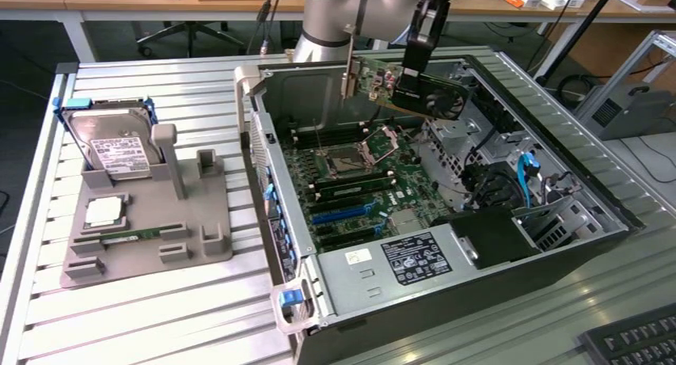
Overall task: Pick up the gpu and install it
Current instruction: 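Insert the gpu into the slot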
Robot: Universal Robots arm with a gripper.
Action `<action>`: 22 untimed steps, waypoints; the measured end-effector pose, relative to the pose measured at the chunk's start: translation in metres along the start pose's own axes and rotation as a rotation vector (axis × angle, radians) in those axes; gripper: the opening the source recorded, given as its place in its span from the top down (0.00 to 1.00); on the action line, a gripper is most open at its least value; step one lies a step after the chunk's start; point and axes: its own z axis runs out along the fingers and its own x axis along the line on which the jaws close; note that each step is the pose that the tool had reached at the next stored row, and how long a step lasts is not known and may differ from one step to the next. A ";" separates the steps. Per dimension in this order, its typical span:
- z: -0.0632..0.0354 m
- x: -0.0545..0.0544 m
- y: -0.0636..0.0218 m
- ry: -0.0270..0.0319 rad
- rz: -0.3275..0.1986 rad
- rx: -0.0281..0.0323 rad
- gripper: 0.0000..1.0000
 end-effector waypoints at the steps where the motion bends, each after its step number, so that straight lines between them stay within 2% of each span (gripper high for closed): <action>1: 0.0000 0.000 0.0000 -0.0001 -0.002 -0.0001 0.73; 22: 0.0000 0.000 0.0000 -0.0014 -0.050 -0.0010 0.73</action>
